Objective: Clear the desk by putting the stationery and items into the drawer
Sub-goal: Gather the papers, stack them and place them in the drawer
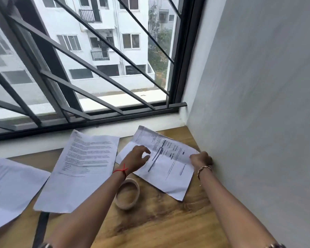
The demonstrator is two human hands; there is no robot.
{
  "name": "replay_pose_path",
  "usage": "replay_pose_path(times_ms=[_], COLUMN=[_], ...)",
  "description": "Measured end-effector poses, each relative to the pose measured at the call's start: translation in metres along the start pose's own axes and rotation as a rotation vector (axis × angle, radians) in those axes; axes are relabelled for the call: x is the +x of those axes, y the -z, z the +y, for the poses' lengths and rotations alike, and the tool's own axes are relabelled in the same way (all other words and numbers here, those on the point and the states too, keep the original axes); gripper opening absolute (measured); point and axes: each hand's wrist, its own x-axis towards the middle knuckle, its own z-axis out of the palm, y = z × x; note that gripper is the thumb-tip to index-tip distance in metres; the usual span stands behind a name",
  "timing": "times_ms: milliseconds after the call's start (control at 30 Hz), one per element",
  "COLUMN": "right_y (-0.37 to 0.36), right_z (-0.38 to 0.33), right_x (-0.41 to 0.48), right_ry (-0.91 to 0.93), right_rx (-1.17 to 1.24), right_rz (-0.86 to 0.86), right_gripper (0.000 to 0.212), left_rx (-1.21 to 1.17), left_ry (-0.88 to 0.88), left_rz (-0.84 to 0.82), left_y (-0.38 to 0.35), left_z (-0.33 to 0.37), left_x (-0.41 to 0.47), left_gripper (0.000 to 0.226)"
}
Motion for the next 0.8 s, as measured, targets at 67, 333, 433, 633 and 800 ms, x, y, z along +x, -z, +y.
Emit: replay_pose_path(times_ms=[67,333,433,633,800], right_y=[-0.002,0.02,0.03,0.052,0.065], right_z=[-0.004,-0.048,-0.063,-0.094,-0.111], right_x=[0.003,-0.012,-0.025,-0.073,-0.111], right_ry=[0.042,0.404,0.602,0.95,1.183], right_rx=[0.049,0.409,0.411,0.411,0.407], right_rz=[0.073,0.204,0.178,0.172,0.196], right_gripper=[0.031,0.014,0.013,0.012,0.015], left_rx=[0.005,0.086,0.169,0.257,0.171], left_ry=[-0.008,-0.072,-0.145,-0.153,-0.074], left_rz=[0.005,0.08,0.19,0.381,0.598], left_y=[0.0,0.018,0.029,0.056,0.079], left_z=[0.001,0.017,0.032,0.071,0.087], left_x=[0.002,0.008,0.01,0.012,0.002], left_gripper=[0.019,0.032,0.057,0.075,0.025])
